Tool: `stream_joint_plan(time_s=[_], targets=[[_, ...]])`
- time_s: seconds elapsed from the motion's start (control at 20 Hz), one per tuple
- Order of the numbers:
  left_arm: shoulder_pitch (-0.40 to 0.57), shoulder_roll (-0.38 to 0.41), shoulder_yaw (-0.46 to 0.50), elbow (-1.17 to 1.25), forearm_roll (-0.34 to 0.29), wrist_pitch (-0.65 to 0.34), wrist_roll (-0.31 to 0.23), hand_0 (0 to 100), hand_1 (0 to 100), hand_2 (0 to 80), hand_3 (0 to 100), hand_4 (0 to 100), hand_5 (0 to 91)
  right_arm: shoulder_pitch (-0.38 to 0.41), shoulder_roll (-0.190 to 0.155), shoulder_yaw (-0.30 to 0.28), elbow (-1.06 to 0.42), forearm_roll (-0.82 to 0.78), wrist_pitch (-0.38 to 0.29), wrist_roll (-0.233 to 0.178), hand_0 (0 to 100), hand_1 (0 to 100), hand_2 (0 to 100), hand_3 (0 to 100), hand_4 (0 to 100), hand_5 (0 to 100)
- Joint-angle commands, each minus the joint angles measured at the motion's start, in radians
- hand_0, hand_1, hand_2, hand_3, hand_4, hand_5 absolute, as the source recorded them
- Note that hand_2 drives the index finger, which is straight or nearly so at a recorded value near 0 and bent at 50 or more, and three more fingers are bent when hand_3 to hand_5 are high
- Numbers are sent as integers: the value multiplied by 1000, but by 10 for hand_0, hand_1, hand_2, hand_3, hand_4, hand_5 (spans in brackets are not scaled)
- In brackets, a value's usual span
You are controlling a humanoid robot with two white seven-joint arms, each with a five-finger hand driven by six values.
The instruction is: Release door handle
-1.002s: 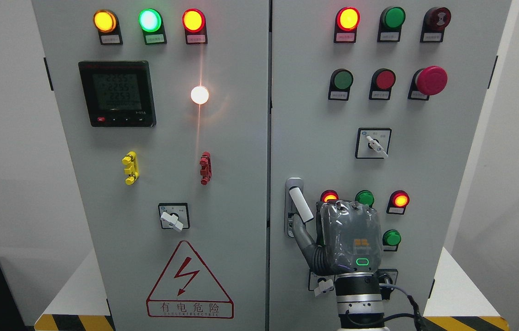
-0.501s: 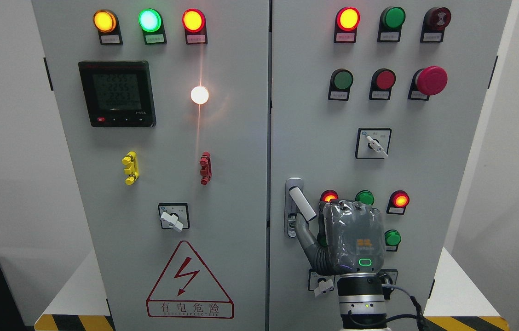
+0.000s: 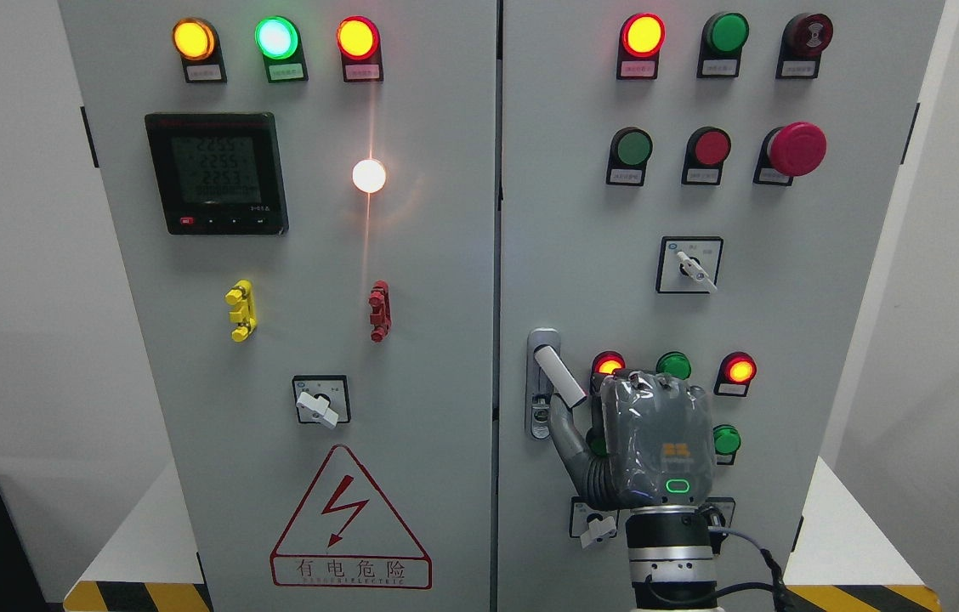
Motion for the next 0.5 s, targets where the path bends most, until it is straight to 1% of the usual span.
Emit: stream_joint_plan(time_s=[0.0,0.45], targets=[[8,0,0,0,0,0,0,120,556,0,0,0,0,1,0,-3,-2,0,0,2,574,428,948,1000,988,1000],[8,0,0,0,0,0,0,120,556,0,0,0,0,1,0,-10,-2,0,0,2,567,442,946,1000,988,1000]])
